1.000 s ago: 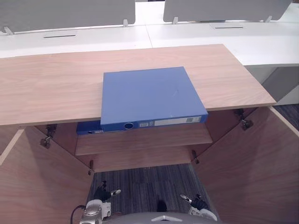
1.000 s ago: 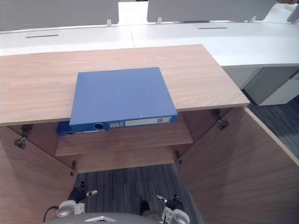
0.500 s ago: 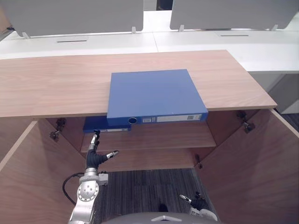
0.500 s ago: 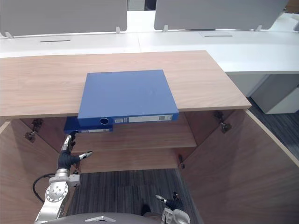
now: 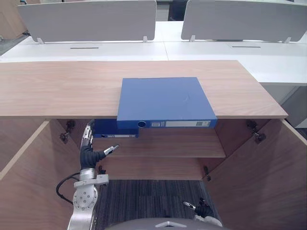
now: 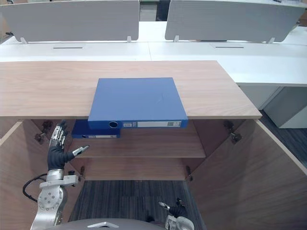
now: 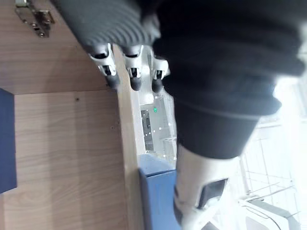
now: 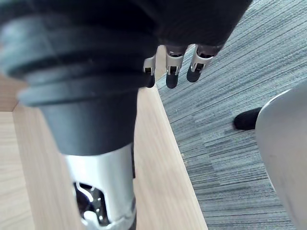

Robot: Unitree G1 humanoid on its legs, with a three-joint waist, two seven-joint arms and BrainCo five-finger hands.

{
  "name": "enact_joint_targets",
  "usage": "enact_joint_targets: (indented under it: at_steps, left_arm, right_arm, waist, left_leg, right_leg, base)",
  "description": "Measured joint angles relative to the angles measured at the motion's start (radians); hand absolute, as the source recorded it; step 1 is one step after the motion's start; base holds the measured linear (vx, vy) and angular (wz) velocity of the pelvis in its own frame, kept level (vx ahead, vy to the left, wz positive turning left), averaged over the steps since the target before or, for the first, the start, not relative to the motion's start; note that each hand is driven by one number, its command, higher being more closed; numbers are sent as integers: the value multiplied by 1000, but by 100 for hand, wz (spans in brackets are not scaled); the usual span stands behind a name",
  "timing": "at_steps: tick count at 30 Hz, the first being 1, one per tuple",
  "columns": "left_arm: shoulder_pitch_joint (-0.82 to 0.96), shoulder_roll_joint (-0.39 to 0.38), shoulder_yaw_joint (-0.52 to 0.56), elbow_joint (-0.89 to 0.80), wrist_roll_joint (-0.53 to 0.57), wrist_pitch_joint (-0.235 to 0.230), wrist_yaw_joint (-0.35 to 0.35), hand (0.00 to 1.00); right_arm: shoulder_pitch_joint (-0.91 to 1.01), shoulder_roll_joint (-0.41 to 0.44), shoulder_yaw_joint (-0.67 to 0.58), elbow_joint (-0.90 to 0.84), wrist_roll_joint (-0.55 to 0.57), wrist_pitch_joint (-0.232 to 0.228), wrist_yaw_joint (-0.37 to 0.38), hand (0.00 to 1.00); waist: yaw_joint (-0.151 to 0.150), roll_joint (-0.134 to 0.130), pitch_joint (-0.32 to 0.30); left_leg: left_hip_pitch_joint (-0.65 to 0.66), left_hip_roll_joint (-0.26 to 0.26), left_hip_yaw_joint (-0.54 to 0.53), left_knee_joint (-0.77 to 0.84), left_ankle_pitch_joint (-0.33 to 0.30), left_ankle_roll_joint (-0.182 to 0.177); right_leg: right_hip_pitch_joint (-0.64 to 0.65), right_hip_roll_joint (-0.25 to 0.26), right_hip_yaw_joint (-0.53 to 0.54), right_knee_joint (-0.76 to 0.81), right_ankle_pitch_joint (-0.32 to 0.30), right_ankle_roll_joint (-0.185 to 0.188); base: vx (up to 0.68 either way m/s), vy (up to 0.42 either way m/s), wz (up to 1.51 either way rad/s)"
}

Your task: Walk over to the cabinet, pick up the folder, carry it to the office cabinet, place the folder inside the office cabinet, then close the office cabinet door

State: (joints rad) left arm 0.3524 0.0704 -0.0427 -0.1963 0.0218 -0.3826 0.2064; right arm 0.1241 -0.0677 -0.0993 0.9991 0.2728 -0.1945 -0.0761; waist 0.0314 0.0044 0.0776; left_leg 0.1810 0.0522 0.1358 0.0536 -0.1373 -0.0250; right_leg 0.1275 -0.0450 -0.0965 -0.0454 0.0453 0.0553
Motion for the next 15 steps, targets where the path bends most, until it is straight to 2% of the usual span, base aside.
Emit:
enact_joint_targets:
  at_steps: [5,11,15]
  left_arm:
    - [6,6,1,-117,8,-9,1,0]
    - [-55,97,-17,-225,168,-31,7,0]
    - [-110,142,-28,-224,339,-31,26,0]
  right_arm:
    - [10,0,1,2,0,0,1,0]
    - [8,-9,20,7,-1,0,5,0]
    - [7,-22,50,10,-3,0,10,0]
  waist:
    - [5,-4,-2]
    - [-4,-3,-6]
    - [-11,0,-12]
  left_leg:
    - [5,0,-8,18,-9,-1]
    - [9,0,-7,33,-14,-2]
    - [16,0,-1,33,-14,-3]
  right_leg:
    - [7,-3,2,28,-20,1]
    - [13,-2,6,35,-22,1]
    - [16,-2,14,35,-21,0]
  base:
    - [-51,-1,5]
    - [0,0,0]
    - [-9,10,-4]
